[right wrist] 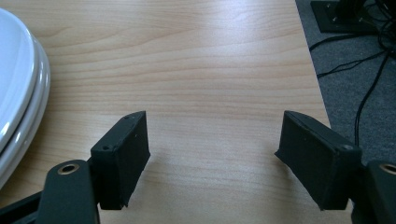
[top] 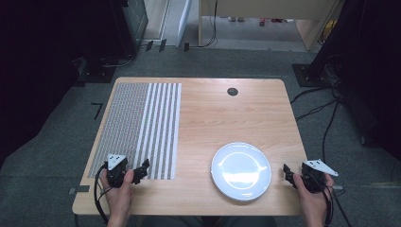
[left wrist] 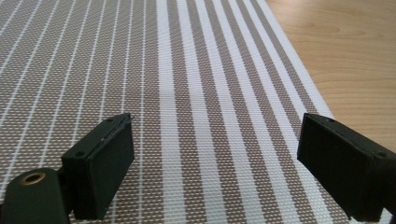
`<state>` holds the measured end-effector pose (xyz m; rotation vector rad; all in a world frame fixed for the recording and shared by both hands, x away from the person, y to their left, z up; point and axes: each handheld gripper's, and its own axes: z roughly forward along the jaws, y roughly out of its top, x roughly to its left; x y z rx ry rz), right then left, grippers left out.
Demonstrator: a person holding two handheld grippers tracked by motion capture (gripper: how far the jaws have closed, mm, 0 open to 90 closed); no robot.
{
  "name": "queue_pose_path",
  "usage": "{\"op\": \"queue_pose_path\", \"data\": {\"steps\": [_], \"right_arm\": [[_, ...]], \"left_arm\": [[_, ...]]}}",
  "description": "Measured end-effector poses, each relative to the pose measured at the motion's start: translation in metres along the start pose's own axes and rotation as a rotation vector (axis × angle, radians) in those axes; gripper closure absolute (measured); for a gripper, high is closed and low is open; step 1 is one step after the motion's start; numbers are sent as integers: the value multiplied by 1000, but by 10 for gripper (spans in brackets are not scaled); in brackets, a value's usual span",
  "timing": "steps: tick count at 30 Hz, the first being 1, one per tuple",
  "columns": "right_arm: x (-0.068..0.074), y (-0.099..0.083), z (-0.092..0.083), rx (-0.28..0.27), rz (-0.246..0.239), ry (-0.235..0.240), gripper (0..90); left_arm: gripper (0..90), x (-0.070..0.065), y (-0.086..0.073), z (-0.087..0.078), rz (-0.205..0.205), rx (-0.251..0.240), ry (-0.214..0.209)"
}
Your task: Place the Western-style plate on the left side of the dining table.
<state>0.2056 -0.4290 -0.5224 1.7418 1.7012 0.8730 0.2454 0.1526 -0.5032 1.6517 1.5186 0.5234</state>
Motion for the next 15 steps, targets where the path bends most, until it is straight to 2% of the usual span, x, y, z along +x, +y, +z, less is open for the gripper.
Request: {"op": "queue_pose_path", "data": {"steps": [10,15], "right_arm": [[5,1,-3,-31,11,20,250],[10,2,-2,-33,-5,27,252]], "left_arm": [[113,-7,-1,2,15,6,-21],[113,-12,-2,2,31,2,-32]]}}
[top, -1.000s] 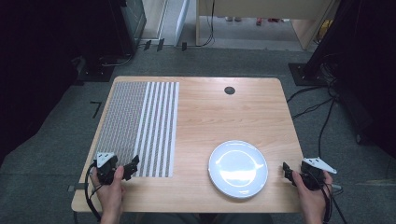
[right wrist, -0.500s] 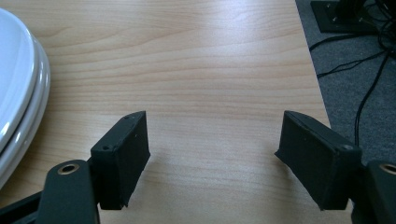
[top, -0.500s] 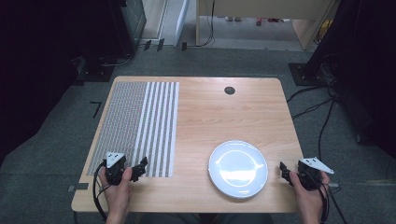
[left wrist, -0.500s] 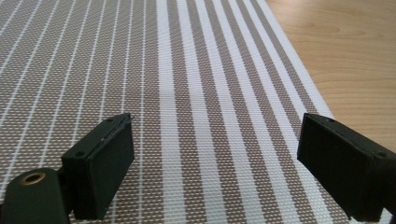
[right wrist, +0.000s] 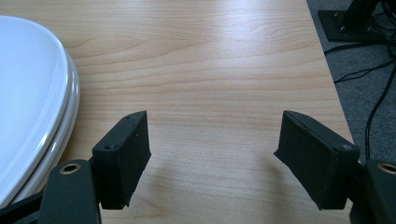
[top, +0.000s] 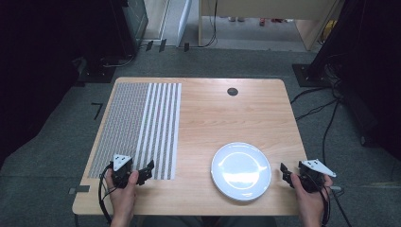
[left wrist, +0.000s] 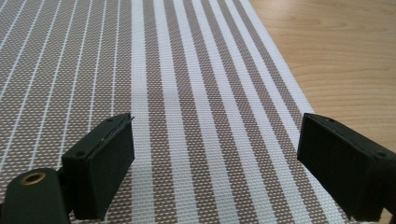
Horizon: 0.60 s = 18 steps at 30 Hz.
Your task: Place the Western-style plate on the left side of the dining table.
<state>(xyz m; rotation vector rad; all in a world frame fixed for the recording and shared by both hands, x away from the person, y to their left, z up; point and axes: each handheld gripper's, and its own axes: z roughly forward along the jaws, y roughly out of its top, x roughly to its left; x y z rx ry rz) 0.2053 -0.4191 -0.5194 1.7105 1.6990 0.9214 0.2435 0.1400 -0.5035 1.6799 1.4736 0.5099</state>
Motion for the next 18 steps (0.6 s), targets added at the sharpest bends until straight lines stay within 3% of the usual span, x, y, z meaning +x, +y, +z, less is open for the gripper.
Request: {"op": "queue_pose_path", "data": {"steps": [18], "right_arm": [[11,-1,3,11,-9,36,254]], "left_arm": [[114,-21,-5,8,52,19,-52]]}}
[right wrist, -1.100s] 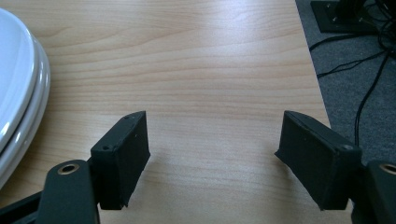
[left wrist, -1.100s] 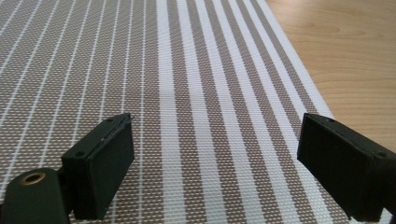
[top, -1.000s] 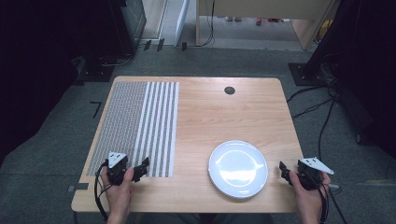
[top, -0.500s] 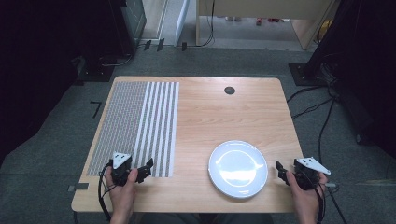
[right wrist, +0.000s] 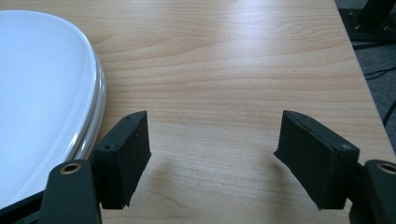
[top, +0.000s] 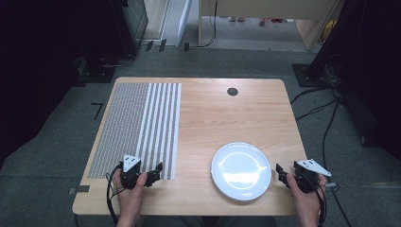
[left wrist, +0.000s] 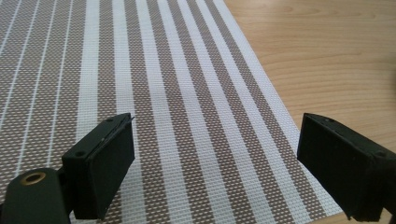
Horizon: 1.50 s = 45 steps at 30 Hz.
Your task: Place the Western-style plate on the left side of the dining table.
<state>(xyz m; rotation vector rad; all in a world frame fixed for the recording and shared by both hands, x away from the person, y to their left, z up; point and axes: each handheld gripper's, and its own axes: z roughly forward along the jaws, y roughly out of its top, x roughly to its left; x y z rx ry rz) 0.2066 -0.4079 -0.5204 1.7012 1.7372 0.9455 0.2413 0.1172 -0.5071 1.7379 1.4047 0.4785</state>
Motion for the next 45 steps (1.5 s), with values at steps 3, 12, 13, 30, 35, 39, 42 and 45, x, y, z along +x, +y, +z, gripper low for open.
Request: {"op": "queue_pose_path", "data": {"steps": [3,12,13,30,35,39,42,45], "right_arm": [[2,0,1,2,-4,8,254],[7,0,1,7,-12,33,257],[8,0,1,9,-11,35,257],[13,0,0,1,-10,64,272],[15,0,0,-2,16,69,297],[14,1,-2,-22,30,77,307],[17,2,-3,-29,28,68,321],[17,2,-4,-27,36,67,333]], "left_arm": [[114,-3,0,1,9,2,-8],[114,-12,-2,3,26,6,-35],[114,-14,-2,3,30,8,-38],[115,-45,-7,11,77,24,-111],[115,-54,-8,15,88,25,-123],[116,-61,-8,19,99,34,-138],[116,-70,-7,22,106,39,-164],[116,-75,-5,24,94,46,-199]]}}
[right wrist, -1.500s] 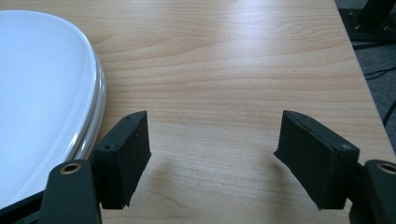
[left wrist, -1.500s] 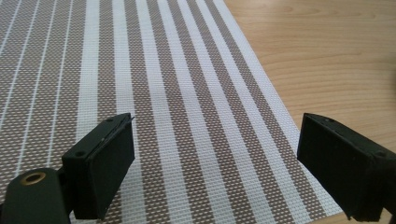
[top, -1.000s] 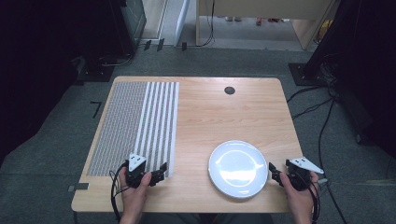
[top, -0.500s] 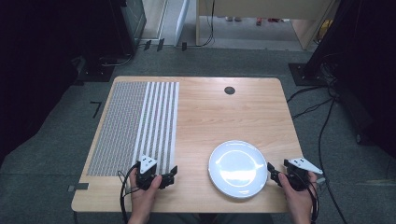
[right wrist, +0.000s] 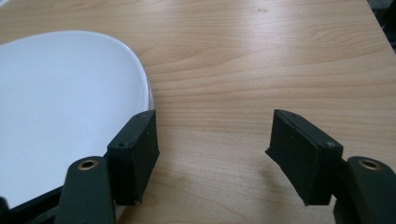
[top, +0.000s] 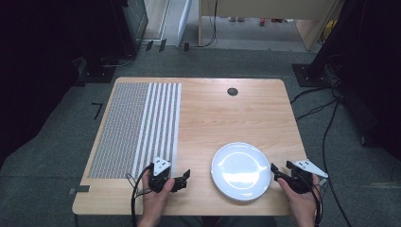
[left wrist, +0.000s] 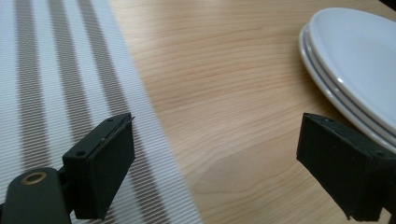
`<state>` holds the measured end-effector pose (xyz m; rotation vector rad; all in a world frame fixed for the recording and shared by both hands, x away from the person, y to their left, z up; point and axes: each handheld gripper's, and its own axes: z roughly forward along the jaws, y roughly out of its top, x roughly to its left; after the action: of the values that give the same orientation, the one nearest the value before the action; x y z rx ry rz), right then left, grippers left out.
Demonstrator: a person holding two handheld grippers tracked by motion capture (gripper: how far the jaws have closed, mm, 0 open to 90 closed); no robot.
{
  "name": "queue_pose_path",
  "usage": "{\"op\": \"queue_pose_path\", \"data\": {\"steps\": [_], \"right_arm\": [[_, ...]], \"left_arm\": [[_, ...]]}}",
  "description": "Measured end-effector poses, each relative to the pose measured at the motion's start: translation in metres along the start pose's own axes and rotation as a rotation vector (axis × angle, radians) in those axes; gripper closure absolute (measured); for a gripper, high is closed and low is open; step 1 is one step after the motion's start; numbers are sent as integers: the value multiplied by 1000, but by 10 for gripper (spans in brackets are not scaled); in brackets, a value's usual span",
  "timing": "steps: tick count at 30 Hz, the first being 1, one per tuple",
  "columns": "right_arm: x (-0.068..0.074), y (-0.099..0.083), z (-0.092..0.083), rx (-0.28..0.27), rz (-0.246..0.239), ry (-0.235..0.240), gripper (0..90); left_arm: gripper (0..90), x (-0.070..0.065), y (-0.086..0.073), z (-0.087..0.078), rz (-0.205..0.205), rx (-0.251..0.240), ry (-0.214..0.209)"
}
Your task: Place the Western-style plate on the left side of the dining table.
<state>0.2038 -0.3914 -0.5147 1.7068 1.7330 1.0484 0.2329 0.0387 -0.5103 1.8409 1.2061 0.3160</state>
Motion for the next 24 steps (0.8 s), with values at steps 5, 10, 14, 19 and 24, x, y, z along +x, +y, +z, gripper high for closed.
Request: {"op": "queue_pose_path", "data": {"steps": [5,10,14,19,24], "right_arm": [[0,11,-5,-21,63,37,326],[2,24,-9,-24,121,10,359],[4,32,-12,-47,143,-2,367],[6,24,-7,-101,123,-30,438],[3,11,-1,-56,130,4,491]], "left_arm": [[116,-15,13,7,56,7,-24],[116,-21,23,13,66,-1,-34],[116,-30,31,21,65,-1,-65],[117,-35,27,26,92,6,-80],[117,-35,24,30,72,4,-97]]}}
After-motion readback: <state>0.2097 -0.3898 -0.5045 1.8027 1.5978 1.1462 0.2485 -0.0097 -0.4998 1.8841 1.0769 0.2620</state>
